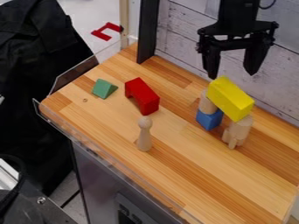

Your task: Move the yellow block to the bottom right of the table

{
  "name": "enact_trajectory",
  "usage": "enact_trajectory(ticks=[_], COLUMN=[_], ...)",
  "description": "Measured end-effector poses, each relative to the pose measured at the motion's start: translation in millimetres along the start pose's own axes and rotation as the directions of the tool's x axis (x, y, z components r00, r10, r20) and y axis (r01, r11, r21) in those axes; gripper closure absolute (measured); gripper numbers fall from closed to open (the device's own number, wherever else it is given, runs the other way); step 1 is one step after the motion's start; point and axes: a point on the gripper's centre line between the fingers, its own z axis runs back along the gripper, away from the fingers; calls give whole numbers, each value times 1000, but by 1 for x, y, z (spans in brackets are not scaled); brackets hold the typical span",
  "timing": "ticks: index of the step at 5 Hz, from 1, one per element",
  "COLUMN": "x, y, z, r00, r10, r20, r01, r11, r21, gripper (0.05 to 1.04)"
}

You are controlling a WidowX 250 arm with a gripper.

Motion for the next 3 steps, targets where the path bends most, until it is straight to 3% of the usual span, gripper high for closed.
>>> enact_trajectory(ticks=[2, 3], x=[-2, 0], y=[4, 8], z=[-16, -14], r00=[999, 997], r10=[38, 76], r20=[-28, -9], r01=[-37, -75], r11=[998, 993], r21=[56, 95], gripper=[85, 85])
